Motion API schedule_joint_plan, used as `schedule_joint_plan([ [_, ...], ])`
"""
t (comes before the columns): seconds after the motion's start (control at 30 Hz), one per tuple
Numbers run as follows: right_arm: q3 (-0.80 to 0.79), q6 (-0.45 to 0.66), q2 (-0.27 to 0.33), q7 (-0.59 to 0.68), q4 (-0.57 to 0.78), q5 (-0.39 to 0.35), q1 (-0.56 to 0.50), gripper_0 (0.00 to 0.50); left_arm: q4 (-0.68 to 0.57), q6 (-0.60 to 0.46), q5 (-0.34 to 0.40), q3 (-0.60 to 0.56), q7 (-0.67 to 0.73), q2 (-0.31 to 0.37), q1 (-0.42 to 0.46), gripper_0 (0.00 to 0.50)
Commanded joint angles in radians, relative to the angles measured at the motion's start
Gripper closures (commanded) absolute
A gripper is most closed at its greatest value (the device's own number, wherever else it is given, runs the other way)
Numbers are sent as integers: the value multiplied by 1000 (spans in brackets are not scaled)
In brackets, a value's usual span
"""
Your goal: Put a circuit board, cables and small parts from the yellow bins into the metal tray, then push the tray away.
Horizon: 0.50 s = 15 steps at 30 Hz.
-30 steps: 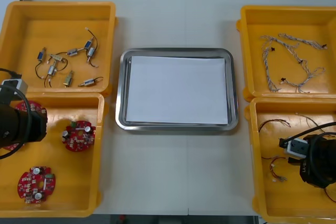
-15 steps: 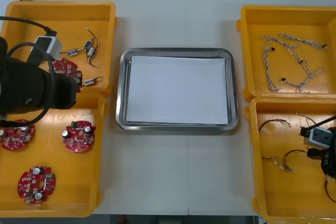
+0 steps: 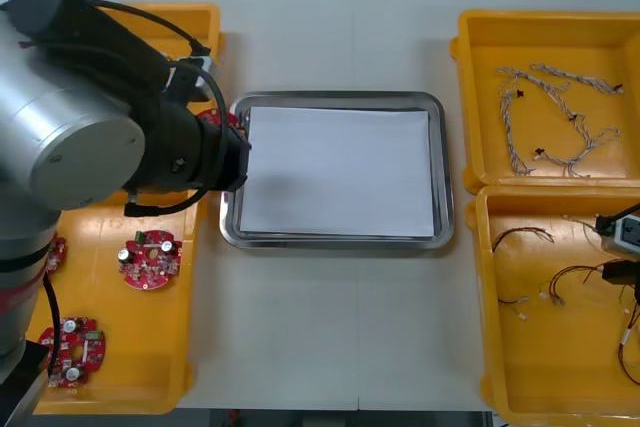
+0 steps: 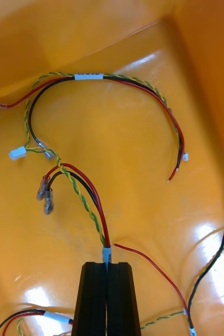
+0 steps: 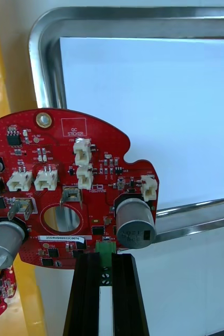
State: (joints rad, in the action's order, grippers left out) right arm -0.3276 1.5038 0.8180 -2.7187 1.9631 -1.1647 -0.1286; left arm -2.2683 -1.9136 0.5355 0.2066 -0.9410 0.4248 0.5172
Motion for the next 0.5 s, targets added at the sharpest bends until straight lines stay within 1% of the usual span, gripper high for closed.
schedule_joint_plan([
  [0.03, -68, 69, 23, 13, 49, -10, 43, 500, 90, -6, -37, 85, 11, -26, 89, 500],
  [0.07, -70, 72, 24, 13, 53, -10, 43, 500, 96, -6, -37, 89, 11, -26, 90, 500],
  [0.1, -87, 96, 24, 13, 80, -9, 43, 500, 135, -6, -40, 112, 11, -32, 99, 500],
  [0.23, -117, 153, 23, 13, 143, 2, 44, 500, 202, 15, -58, 172, 14, -41, 121, 500],
  [0.33, -137, 200, 24, 97, 195, 10, 49, 500, 236, 22, -69, 208, 19, -55, 142, 500],
  [0.37, -146, 228, 23, 177, 229, 13, 53, 500, 260, 24, -72, 226, 21, -69, 155, 500],
  [0.4, -151, 239, 23, 201, 240, 14, 56, 500, 270, 25, -72, 231, 21, -72, 158, 500],
  [0.5, -162, 293, 23, 344, 290, 19, 72, 500, 313, 47, -77, 258, 21, -90, 175, 500],
])
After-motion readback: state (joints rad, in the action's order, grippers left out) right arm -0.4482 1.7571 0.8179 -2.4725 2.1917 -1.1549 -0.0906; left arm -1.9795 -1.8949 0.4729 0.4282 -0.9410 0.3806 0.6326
